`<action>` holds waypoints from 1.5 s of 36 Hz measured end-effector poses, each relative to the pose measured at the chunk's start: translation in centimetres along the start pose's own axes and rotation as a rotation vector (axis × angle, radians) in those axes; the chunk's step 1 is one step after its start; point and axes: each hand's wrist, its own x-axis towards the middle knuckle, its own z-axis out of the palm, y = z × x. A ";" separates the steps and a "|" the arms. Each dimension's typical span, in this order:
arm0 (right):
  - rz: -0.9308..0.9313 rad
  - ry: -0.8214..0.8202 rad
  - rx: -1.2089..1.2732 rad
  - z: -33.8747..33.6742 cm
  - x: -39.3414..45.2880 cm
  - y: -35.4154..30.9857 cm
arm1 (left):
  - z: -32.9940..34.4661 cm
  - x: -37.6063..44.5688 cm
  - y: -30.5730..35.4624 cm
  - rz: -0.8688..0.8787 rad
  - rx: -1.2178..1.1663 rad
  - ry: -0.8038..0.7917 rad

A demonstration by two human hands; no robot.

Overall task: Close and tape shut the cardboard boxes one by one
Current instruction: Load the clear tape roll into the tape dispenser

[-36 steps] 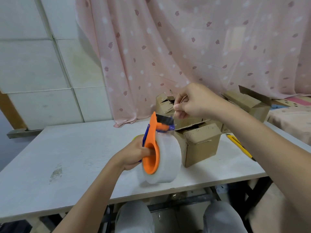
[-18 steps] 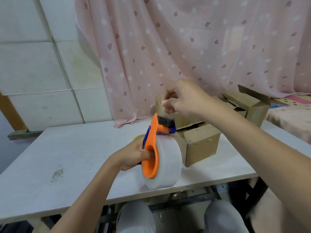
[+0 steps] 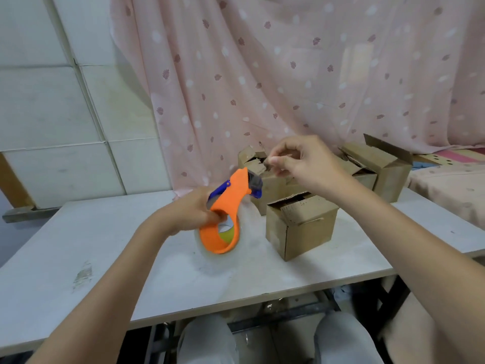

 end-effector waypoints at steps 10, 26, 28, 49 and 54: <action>0.224 -0.184 0.252 -1.5 -1.9 0.6 | -2.6 3.4 1.5 0.237 0.404 0.162; 0.362 -0.292 0.541 -4.7 -3.5 3.9 | -3.0 8.8 4.1 0.352 0.726 0.152; 0.378 -0.247 0.560 -4.7 -3.7 4.4 | -3.0 9.1 4.0 0.350 0.723 0.165; 0.664 -0.209 -0.595 1.5 -3.8 8.6 | -5.2 7.9 4.2 0.338 0.793 0.178; 0.631 -0.309 -0.630 1.8 -3.0 8.4 | -5.3 6.7 4.0 0.341 0.776 0.202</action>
